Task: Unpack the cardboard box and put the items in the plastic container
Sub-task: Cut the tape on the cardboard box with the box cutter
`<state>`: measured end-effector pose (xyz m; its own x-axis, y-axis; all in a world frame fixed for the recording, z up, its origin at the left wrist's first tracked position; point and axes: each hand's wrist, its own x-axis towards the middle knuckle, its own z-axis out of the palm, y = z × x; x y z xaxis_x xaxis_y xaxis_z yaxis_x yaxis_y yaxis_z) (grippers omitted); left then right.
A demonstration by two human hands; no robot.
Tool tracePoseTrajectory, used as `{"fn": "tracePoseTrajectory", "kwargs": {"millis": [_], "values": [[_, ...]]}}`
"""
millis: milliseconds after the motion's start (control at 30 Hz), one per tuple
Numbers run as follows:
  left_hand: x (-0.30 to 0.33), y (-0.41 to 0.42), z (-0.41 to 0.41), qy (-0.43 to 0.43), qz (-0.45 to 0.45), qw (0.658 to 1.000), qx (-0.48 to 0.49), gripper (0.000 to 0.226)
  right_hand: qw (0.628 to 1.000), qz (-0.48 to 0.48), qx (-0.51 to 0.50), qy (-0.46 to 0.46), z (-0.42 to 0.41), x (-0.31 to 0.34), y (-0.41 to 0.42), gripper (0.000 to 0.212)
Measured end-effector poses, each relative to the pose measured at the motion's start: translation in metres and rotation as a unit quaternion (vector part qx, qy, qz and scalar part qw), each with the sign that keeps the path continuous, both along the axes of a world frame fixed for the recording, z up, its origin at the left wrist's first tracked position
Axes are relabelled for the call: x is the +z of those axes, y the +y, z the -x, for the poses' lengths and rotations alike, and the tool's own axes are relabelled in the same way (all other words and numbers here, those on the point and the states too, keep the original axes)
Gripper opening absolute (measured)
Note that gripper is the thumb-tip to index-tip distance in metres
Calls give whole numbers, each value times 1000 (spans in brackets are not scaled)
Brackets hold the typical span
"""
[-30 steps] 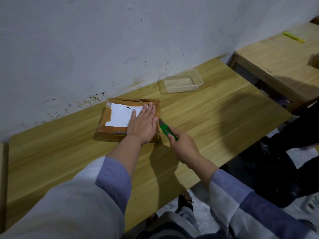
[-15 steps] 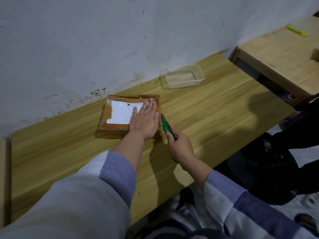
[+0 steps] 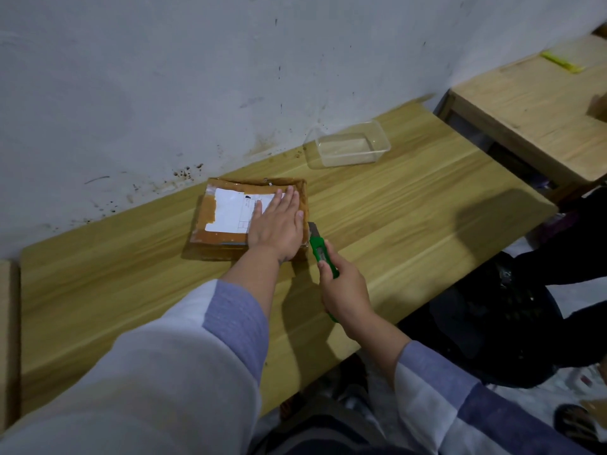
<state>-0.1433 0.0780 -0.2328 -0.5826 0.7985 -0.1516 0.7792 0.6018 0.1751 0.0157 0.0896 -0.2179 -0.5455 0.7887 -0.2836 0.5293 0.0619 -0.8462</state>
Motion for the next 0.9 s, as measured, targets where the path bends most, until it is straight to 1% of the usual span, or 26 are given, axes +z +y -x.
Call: {"fn": "tracePoseTrajectory", "kwargs": {"millis": [100,267,400,467,533,600,667,700,767,900], "values": [[2,-1,0,-4,0,1000,-2,53,1000,17,-4,-1,-5,-4,3,44],[5,-3,3,-19,-1,1000,-13,53,995,89,-48,-13,-18,-14,27,38],[6,-8,4,-22,3,1000,-21,53,995,75,-67,3,-27,-5,45,32],[6,-14,4,-24,4,999,-23,53,994,75,-72,18,-21,3,53,32],[5,-23,5,-25,2,999,-22,53,992,93,-73,36,-13,11,60,42],[4,-32,7,-22,-2,1000,-22,53,988,137,-61,49,-7,15,66,55],[3,-41,8,-25,-8,999,-21,53,981,184,-21,53,-3,16,69,69],[2,-46,9,-28,-13,999,-21,53,980,194,6,47,-1,18,70,73],[1,-53,10,-27,-22,999,-23,53,983,176,40,17,5,20,71,76],[0,-62,9,-14,-30,999,-20,53,993,112,14,-24,26,17,77,75]]}}
